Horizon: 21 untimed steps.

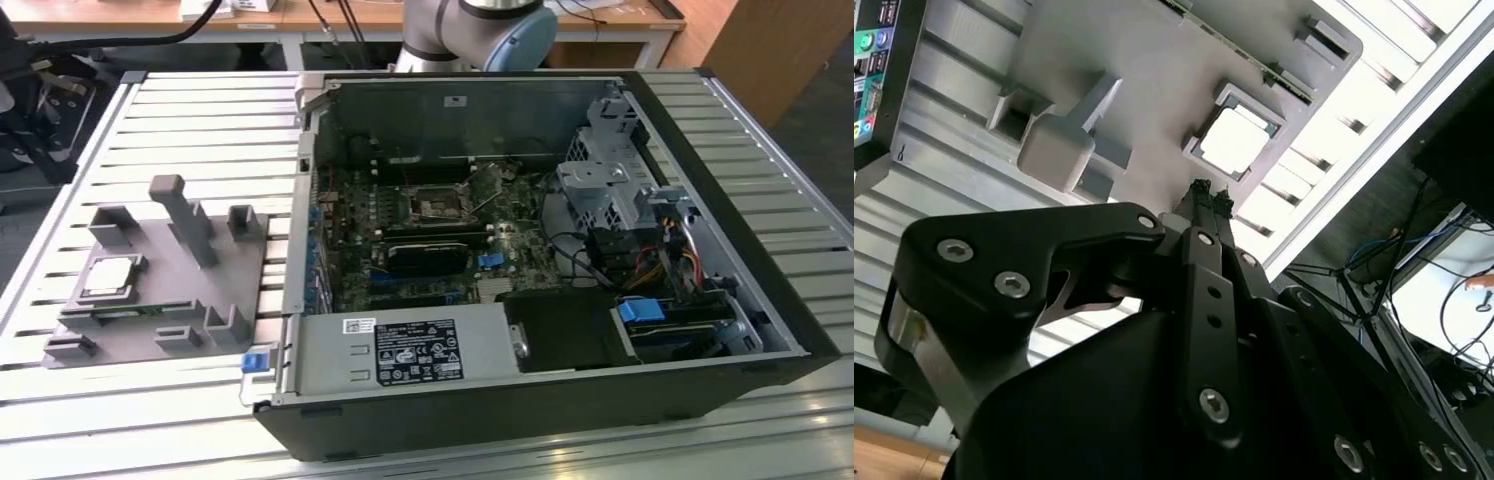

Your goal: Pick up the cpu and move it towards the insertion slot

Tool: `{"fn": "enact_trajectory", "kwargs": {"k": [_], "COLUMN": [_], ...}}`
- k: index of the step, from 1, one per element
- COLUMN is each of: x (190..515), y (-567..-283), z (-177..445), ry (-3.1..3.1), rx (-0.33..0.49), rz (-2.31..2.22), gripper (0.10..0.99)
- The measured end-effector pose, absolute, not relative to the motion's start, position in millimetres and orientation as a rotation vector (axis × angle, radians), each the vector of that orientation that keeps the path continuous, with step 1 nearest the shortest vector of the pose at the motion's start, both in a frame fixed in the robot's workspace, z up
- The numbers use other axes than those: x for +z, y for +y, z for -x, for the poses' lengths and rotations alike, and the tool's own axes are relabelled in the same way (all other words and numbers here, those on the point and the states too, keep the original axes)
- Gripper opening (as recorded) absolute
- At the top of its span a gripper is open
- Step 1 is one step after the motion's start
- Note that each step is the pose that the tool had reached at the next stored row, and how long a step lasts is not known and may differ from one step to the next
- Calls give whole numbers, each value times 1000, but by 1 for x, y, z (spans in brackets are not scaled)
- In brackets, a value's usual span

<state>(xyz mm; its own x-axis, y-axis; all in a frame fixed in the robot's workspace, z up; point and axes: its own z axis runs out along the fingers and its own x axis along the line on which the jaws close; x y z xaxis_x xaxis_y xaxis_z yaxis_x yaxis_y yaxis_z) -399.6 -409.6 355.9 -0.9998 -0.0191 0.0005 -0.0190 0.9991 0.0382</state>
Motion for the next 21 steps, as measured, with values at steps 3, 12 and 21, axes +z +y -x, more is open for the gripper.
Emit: {"fn": "enact_trajectory", "kwargs": {"k": [3, 12, 21], "x": [355, 349, 344], "y": [-410, -410, -410], "z": [401, 402, 410], "ry": [-3140, -3140, -3140], "rx": [-60, -48, -48], "rz": [-30, -30, -30], "gripper": [106, 106, 106]}}
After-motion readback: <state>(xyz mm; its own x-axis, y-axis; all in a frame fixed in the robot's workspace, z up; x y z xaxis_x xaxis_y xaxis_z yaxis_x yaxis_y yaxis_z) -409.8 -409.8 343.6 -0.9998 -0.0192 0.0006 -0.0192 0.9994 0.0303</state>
